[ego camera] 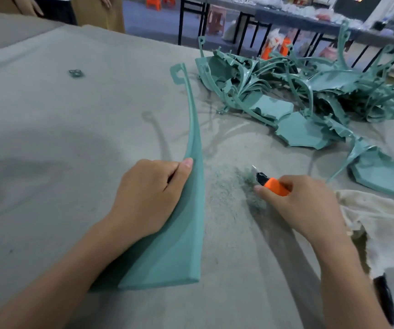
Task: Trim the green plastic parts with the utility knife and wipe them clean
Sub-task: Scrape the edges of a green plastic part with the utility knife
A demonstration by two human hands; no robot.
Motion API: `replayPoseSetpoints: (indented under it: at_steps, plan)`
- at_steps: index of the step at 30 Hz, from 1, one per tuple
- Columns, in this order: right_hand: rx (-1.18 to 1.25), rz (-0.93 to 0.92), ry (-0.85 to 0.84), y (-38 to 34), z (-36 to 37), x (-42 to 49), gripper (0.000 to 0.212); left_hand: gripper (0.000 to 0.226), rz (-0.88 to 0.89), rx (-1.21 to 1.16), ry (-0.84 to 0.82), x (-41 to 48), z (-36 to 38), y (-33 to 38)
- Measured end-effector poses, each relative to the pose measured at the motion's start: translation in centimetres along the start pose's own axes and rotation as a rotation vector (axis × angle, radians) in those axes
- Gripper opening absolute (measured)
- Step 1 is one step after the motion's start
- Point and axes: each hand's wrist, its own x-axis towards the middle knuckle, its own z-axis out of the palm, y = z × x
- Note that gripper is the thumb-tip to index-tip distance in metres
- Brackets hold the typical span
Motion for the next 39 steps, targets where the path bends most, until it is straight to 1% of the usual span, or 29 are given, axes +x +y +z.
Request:
replayPoseSetpoints:
  at_steps: [2, 4, 5, 6, 7, 9, 11, 15, 20, 22, 23, 27, 28, 29, 31, 32, 33, 35, 37, 39]
  plan:
    - [-0.010, -0.035, 0.044, -0.2, 0.0, -0.1, 0.041, 0.053, -0.014, 0.002, 0.035, 0.0, 0.0, 0.0]
    - [0.152, -0.133, 0.169, -1.2, -0.3, -0.6, 0.039, 0.053, -0.007, 0.004, 0.062, 0.0, 0.1, 0.1]
    - [0.295, -0.198, 0.179, -2.1, -0.4, -1.0, 0.039, 0.054, 0.000, 0.009, 0.067, 0.0, 0.1, 0.2]
    - [0.461, -0.260, 0.107, -3.2, -0.4, -1.6, 0.042, 0.054, 0.010, 0.019, 0.066, -0.1, 0.2, 0.3]
    - [0.606, -0.315, -0.023, -4.3, -0.3, -2.2, 0.046, 0.054, 0.022, 0.035, 0.063, -0.1, 0.2, 0.3]
    - [0.764, -0.397, -0.279, -6.2, 0.3, -3.3, 0.050, 0.054, 0.046, 0.066, 0.050, -0.2, 0.3, 0.4]
    - [0.898, -0.418, -0.410, -7.1, 0.9, -3.9, 0.047, 0.054, 0.068, 0.062, 0.041, -0.3, 0.4, 0.4]
    - [1.142, -0.321, -0.524, -7.0, 1.0, -3.7, 0.038, 0.053, 0.100, 0.011, 0.038, -0.2, 0.3, 0.6]
    - [1.332, -0.386, -0.683, -6.8, 1.0, -3.4, 0.033, 0.057, 0.107, -0.210, -0.009, -0.3, 0.3, 0.9]
    - [1.416, -0.361, -0.684, -6.7, 1.2, -3.2, 0.031, 0.057, 0.103, -0.259, 0.001, -0.3, 0.2, 0.9]
    - [1.416, -0.338, -0.645, -6.5, 1.3, -3.0, 0.030, 0.057, 0.101, -0.261, 0.017, -0.3, 0.1, 0.8]
    - [1.268, -0.287, -0.399, -5.0, 1.0, -2.2, 0.028, 0.053, 0.100, -0.236, 0.056, -0.2, -0.1, 0.7]
    - [1.184, -0.287, -0.319, -4.7, 0.7, -2.0, 0.026, 0.053, 0.099, -0.234, 0.057, -0.2, -0.1, 0.7]
    - [1.036, -0.282, -0.204, -4.2, 0.5, -1.9, 0.024, 0.053, 0.096, -0.230, 0.058, -0.2, 0.0, 0.7]
    - [0.611, -0.232, 0.039, -3.0, -0.1, -1.6, 0.018, 0.053, 0.081, -0.223, 0.073, -0.2, 0.0, 0.6]
    - [0.400, -0.184, 0.080, -2.2, -0.6, -1.5, 0.014, 0.053, 0.068, -0.227, 0.084, -0.1, 0.0, 0.5]
    - [0.234, -0.118, 0.047, -1.6, -1.1, -1.4, 0.015, 0.053, 0.054, -0.237, 0.094, -0.1, 0.0, 0.4]
    - [0.019, -0.010, -0.129, -0.6, -1.9, -1.3, 0.028, 0.052, 0.036, -0.260, 0.112, 0.0, 0.0, 0.3]
    - [-0.070, 0.030, -0.254, -0.3, -2.2, -1.2, 0.036, 0.052, 0.025, -0.268, 0.121, 0.1, -0.1, 0.2]
    - [-0.093, 0.045, -0.273, -0.2, -2.1, -1.0, 0.039, 0.053, 0.019, -0.270, 0.126, 0.3, 0.0, 0.2]
